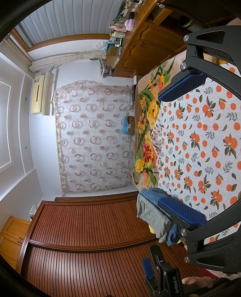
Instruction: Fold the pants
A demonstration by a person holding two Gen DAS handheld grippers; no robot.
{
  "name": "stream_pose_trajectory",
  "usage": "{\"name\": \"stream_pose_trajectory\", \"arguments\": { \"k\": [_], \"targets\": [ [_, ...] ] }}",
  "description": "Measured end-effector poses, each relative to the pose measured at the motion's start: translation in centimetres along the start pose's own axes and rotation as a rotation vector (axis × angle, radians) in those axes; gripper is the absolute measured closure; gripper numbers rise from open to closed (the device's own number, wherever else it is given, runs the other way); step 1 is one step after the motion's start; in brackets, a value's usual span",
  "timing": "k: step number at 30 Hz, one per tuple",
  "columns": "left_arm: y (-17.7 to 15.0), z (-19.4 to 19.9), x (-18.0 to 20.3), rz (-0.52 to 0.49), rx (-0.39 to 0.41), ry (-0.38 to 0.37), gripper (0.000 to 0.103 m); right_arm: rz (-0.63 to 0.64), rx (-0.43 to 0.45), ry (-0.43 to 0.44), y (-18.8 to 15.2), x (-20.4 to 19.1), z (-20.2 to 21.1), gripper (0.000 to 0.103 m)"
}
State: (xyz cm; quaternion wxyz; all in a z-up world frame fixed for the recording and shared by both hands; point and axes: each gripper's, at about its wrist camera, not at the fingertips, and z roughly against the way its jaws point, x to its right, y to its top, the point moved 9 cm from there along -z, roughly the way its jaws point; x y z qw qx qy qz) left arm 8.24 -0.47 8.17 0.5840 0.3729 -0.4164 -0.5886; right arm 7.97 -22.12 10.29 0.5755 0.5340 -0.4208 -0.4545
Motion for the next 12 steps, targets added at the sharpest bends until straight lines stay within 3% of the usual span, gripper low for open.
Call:
{"name": "stream_pose_trajectory", "arguments": {
  "k": [12],
  "targets": [
    [0.05, 0.02, 0.10, -0.002, 0.000, 0.001, 0.017, 0.000, 0.001, 0.001, -0.05, -0.05, 0.10, 0.001]
  ]
}}
